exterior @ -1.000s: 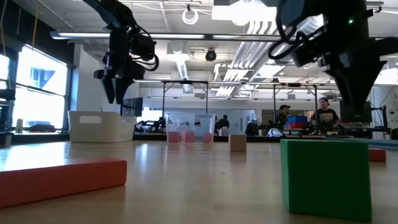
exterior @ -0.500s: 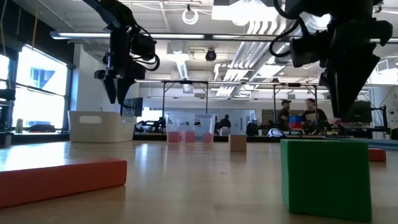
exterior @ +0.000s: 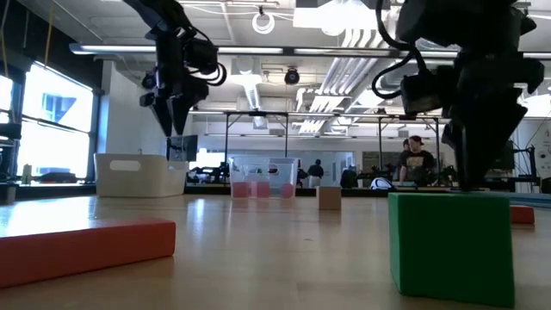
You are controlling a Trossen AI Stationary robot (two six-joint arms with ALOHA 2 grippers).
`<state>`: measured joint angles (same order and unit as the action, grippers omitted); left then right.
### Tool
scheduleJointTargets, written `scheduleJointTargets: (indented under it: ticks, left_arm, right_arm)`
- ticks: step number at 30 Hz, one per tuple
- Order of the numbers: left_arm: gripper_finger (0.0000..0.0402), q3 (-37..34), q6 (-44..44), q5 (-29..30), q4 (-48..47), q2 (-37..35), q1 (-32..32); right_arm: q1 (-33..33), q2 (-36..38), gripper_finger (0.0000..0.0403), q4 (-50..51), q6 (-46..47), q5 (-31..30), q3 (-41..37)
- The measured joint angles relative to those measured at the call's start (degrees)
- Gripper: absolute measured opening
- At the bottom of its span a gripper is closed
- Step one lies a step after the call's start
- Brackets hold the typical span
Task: Sort & place blocks by color
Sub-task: Put the orange block into the transparent bin
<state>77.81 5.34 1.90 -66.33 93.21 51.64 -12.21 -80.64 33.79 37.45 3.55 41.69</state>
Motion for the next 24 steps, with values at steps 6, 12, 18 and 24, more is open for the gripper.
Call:
scheduleJointTargets:
  ticks: [6,12,18,24]
  left_arm:
    - [0.0202,2.15,-0.01,0.07,0.23,0.0,0.0]
    - [0.0202,2.35,-0.02,0.27,0.35,-0.04,0.07]
    - [0.0202,2.35,0.4,0.03,0.31,-0.04,0.09]
    - [0.0202,2.35,0.46,-0.18,0.27,-0.03,0.09]
  right_arm:
    - [-1.78,-3.51,0.0212,-1.69,0.0,-0.04,0.02]
    - [-3.44,-7.97,0.0213,-1.92,0.06,-0.53,0.5]
    - [-4.5,-9.6,0.0196,-1.14,3.28,-3.22,0.5]
    - [-4.83,-9.62,0.0106,-0.4,6.99,-4.18,0.5]
